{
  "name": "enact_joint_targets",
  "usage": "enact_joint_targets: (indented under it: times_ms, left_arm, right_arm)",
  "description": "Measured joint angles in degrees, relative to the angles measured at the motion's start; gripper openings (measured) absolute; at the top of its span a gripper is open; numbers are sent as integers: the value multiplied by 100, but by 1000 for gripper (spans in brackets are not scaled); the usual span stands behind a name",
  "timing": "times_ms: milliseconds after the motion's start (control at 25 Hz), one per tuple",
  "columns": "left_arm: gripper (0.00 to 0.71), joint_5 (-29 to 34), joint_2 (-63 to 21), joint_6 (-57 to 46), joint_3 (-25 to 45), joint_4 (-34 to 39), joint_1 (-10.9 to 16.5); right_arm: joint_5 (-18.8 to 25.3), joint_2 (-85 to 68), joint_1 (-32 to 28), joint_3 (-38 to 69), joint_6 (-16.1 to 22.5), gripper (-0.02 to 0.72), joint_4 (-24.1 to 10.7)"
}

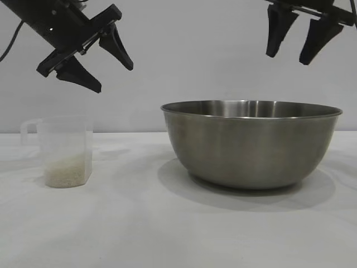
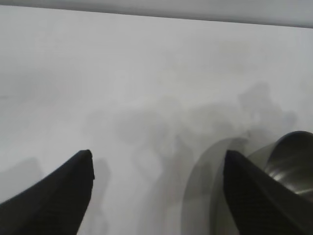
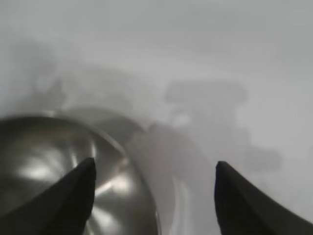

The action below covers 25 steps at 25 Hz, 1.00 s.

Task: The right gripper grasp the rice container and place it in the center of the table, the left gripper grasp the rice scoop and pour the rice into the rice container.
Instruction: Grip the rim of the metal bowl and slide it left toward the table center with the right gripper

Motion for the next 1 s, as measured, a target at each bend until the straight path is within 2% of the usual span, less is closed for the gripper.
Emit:
enact_joint_targets:
  times_ms: [320,560,720,840,920,1000]
  left_arm:
    - [489,11,0,0,0,-3,0]
    - [489,11,0,0,0,-12,0]
    - [489,11,0,0,0,-12,0]
    - [489,11,0,0,0,-12,0]
    - [489,11,0,0,0,-12,0]
    - [489,11,0,0,0,-12,0]
  right_arm:
    - [0,28,0,811,27,438,-9]
    - [-23,438,0,950,35,438,274]
    - [-80,735,0,950,35,438,310]
    - [-180,861,0,950,35,281,323]
    - [-229,905,0,950,22,143,362]
    - [-229,915,0,950,-2,55,484]
